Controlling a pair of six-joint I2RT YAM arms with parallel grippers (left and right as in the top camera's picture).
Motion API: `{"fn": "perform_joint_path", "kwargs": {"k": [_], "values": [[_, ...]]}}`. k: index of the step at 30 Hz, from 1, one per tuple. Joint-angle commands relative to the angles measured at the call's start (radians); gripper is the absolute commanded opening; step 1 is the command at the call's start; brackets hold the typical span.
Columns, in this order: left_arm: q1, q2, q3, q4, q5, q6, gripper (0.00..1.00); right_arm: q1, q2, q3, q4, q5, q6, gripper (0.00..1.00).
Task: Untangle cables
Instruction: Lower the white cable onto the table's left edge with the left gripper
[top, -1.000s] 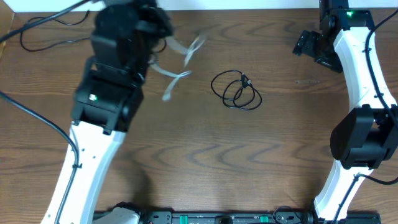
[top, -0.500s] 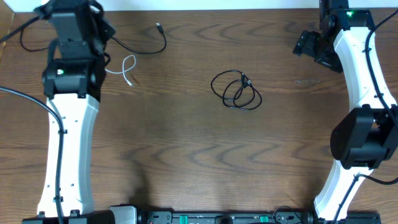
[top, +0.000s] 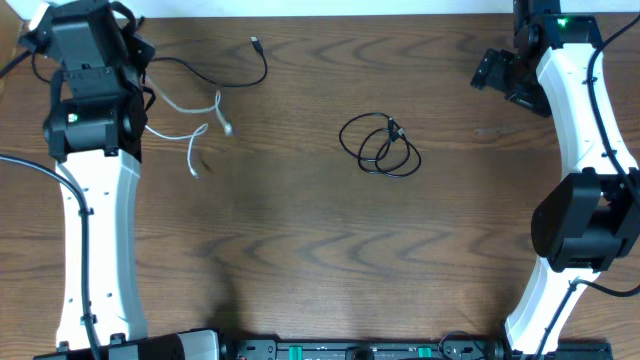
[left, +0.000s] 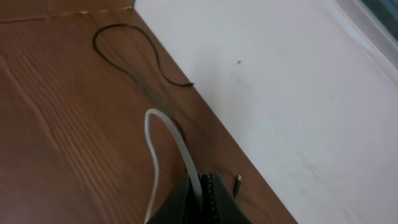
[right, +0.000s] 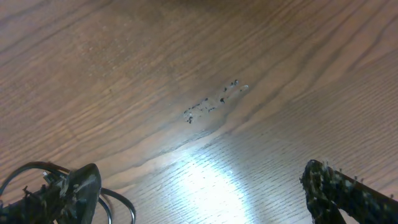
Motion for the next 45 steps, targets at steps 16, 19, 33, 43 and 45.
{"fn": "perform_joint_path", "kwargs": {"k": [16, 19, 33, 43, 45], "values": [[0.153, 0.096, -0.038, -0.066, 0.008, -0.015, 0.07, -0.004, 0.007, 0.004, -0.002, 0.013, -0.007, 0.99], [0.220, 0.140, -0.038, -0.065, 0.008, -0.015, 0.08, -0.005, 0.007, 0.004, -0.002, 0.013, -0.007, 0.99], [0.495, 0.303, -0.038, -0.022, 0.008, -0.014, 0.08, -0.003, 0.007, 0.004, -0.001, 0.013, -0.007, 0.99], [0.641, 0.381, -0.038, 0.019, 0.008, 0.330, 0.83, -0.003, 0.007, 0.004, -0.001, 0.013, -0.007, 0.99], [0.652, 0.387, -0.038, 0.014, 0.008, 0.365, 0.85, -0.003, 0.007, 0.004, -0.002, 0.013, -0.007, 0.99]]}}
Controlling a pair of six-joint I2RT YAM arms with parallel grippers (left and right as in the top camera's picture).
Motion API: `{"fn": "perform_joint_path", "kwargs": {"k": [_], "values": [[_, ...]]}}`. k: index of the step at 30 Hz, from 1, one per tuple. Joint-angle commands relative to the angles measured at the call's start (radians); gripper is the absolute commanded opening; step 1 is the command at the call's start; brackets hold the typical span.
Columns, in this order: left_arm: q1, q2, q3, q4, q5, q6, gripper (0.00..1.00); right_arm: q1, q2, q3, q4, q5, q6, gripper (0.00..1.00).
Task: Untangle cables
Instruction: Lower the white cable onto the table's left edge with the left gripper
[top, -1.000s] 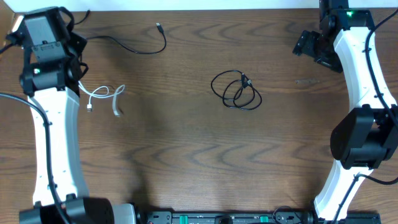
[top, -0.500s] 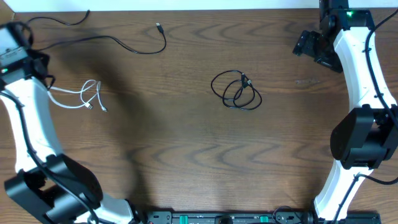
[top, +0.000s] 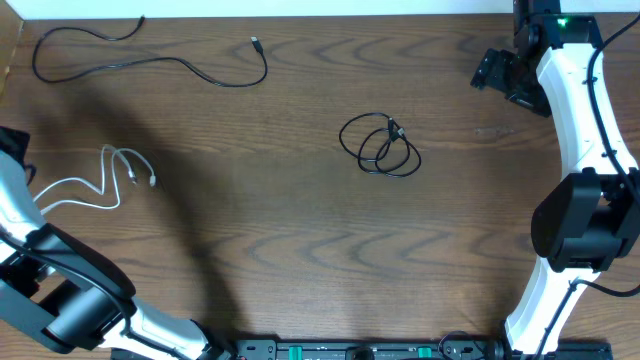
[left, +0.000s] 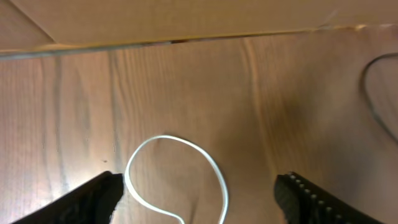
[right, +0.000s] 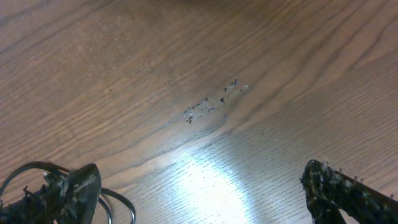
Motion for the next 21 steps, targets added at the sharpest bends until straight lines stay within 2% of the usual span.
{"fn": "perform_joint_path", "kwargs": {"k": [1, 5, 10, 12, 19, 21], "values": [[0.018, 0.019, -0.013, -0.007, -0.006, 0.163, 0.84, -0.003, 0.007, 0.004, -0.002, 0.013, -0.007, 0.99], [0.019, 0.019, -0.013, -0.028, 0.063, 0.163, 0.83, -0.003, 0.007, 0.004, -0.002, 0.013, -0.007, 0.99], [0.018, 0.019, -0.013, -0.086, 0.303, 0.162, 0.82, -0.003, 0.007, 0.004, -0.002, 0.013, -0.007, 0.99], [0.014, 0.019, -0.015, -0.113, 0.354, 0.162, 0.82, -0.003, 0.007, 0.004, -0.002, 0.013, -0.007, 0.99], [-0.008, 0.019, -0.051, -0.208, 0.365, 0.157, 0.82, -0.003, 0.007, 0.004, -0.002, 0.013, -0.007, 0.99], [-0.015, 0.019, -0.078, -0.208, 0.365, 0.152, 0.86, -0.003, 0.007, 0.004, -0.002, 0.013, -0.007, 0.99]]}}
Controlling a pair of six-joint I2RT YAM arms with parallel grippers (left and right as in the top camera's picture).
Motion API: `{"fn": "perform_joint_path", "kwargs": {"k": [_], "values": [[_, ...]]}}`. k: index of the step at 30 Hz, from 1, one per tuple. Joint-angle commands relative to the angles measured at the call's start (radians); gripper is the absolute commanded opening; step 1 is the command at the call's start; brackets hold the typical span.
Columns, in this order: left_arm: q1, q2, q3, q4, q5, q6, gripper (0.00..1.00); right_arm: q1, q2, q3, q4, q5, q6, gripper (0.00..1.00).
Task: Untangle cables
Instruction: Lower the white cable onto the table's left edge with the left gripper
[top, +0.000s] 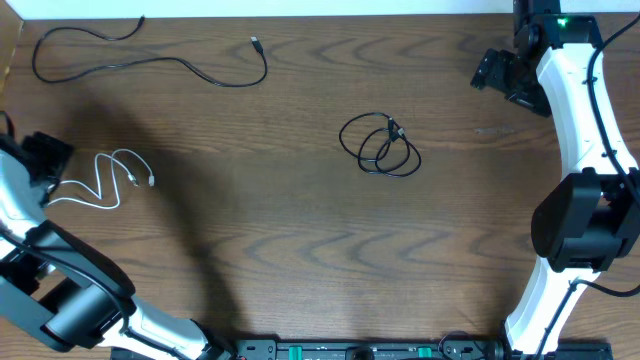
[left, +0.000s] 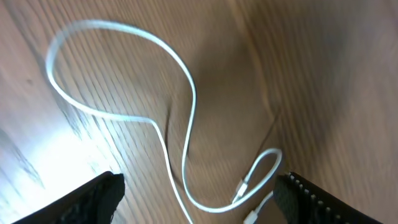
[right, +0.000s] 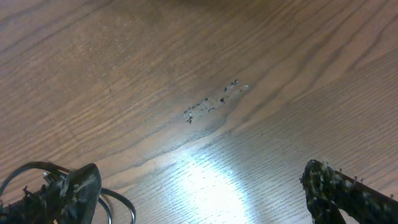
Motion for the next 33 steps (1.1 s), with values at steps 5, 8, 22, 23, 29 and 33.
{"fn": "perform_joint_path", "kwargs": {"k": [5, 8, 22, 23, 29, 33], "values": [[-0.016, 0.018, -0.113, 0.007, 0.023, -0.058, 0.93, -0.005, 0.007, 0.004, -0.002, 0.013, -0.007, 0.99], [-0.016, 0.034, -0.136, 0.024, 0.023, -0.078, 0.94, -0.002, 0.007, 0.004, -0.002, 0.013, -0.007, 0.99], [-0.016, 0.237, -0.136, 0.091, 0.024, -0.077, 0.68, -0.003, 0.007, 0.004, -0.002, 0.013, -0.007, 0.99], [-0.016, 0.244, -0.136, 0.098, 0.024, -0.077, 0.62, -0.003, 0.007, 0.004, -0.002, 0.013, -0.007, 0.99], [-0.016, 0.244, -0.129, 0.166, 0.023, -0.072, 0.24, -0.003, 0.007, 0.004, -0.002, 0.013, -0.007, 0.99], [-0.016, 0.244, -0.118, 0.220, 0.024, -0.028, 0.08, -0.003, 0.007, 0.004, -0.002, 0.013, -0.007, 0.99]]}}
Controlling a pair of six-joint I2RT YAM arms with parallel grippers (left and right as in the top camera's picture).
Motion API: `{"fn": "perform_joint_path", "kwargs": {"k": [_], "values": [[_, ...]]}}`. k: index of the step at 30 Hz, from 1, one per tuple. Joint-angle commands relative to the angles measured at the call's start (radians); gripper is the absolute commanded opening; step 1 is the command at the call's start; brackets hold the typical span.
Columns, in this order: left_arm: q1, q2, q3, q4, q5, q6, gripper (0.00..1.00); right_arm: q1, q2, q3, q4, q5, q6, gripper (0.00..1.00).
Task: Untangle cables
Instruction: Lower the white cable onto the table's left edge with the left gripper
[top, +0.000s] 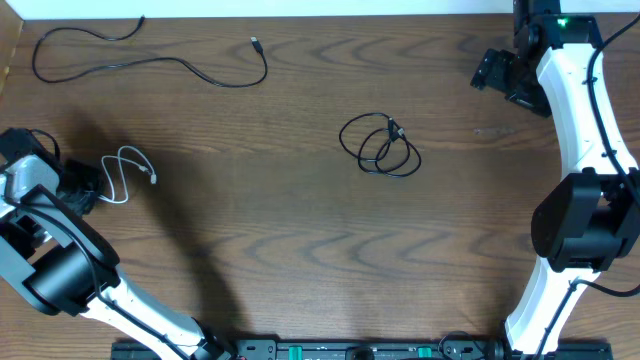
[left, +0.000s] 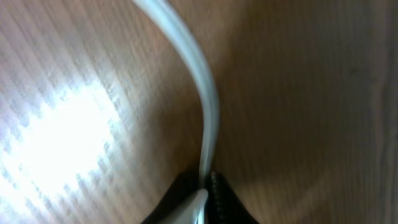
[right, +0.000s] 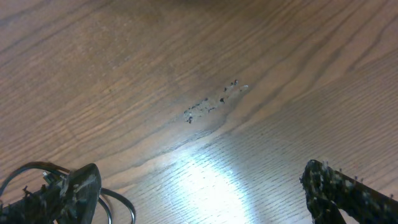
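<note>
A white cable lies in loops at the table's left side. My left gripper sits at its left end, shut on the white cable, which runs straight up from between the closed fingertips of the left gripper. A long black cable is stretched along the far left edge, apart from the white one. A coiled black cable rests mid-table. My right gripper hovers at the far right, open; between the spread fingers of the right gripper is bare wood, and the coil shows behind the left finger.
The wooden table ends at a white wall along the far side. Dark scuff marks dot the wood under the right wrist. A black rail with green connectors runs along the front edge.
My left gripper stood open over the white cable's loops; now it is lower, shut on the cable's left end. The cable's loops are drawn closer together. The right arm is unchanged.
First my left gripper was shut on the white cable at the far left, beside the long black cable. Then the white cable lay lower on the left, apart from the black one, with the gripper open. It hovered open over the loops, and now grips the cable again.
</note>
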Motion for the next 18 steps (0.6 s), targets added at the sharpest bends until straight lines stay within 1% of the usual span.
{"fn": "perform_joint_path", "kwargs": {"k": [1, 4, 9, 12, 18], "values": [[0.001, 0.029, 0.014, 0.035, 0.006, 0.060, 0.08, -0.003, 0.007, 0.004, -0.002, 0.013, -0.007, 0.99], [0.001, 0.029, 0.057, 0.048, 0.006, 0.094, 0.08, -0.003, 0.007, 0.004, -0.002, 0.013, -0.007, 0.99], [0.001, 0.016, 0.146, 0.062, 0.017, 0.090, 0.08, -0.003, 0.007, 0.004, -0.002, 0.013, -0.007, 0.99], [0.001, -0.008, 0.190, 0.096, 0.017, 0.090, 0.08, -0.003, 0.007, 0.004, -0.002, 0.013, -0.007, 0.99], [0.001, -0.100, 0.207, 0.293, 0.017, 0.090, 0.08, -0.003, 0.007, 0.004, -0.001, 0.013, -0.007, 0.99]]}}
